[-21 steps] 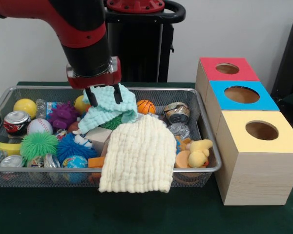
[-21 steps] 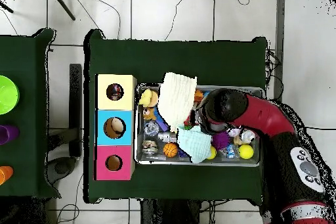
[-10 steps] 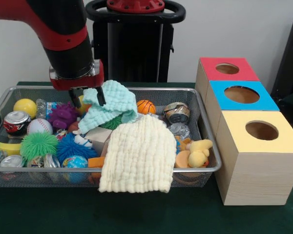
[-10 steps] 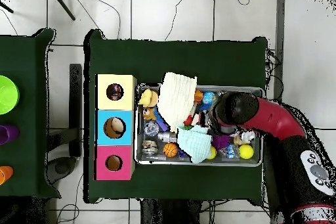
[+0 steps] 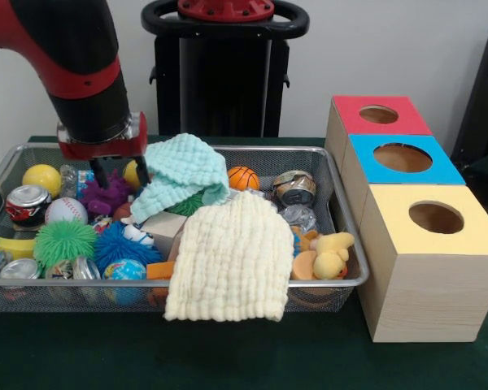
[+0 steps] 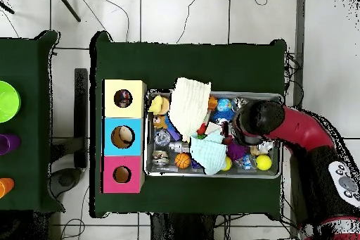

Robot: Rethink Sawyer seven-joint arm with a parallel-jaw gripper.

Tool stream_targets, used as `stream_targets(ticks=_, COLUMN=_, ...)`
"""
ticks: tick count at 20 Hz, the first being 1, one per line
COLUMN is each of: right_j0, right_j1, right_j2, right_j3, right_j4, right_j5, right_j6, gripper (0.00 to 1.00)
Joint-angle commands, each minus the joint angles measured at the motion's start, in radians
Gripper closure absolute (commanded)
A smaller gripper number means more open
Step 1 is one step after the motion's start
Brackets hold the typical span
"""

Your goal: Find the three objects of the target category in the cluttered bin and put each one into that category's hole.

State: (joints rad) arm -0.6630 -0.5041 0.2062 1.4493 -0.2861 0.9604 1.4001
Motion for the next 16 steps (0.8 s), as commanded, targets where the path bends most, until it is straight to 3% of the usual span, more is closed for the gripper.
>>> stream_targets(ticks=1, right_j0=-0.036, right_j1=0.052, right_j2=0.052, right_j3=-0.034, right_j4=-0.084, right_j5=0.004, right_j6=-0.137, gripper=0.0)
stream_targets(ticks=16, right_j0=-0.062, right_j1=0.077, right_j2=0.073, right_j3=-0.02, right_j4=-0.12, right_j5=-0.056, right_j6=-0.129, gripper=0.0)
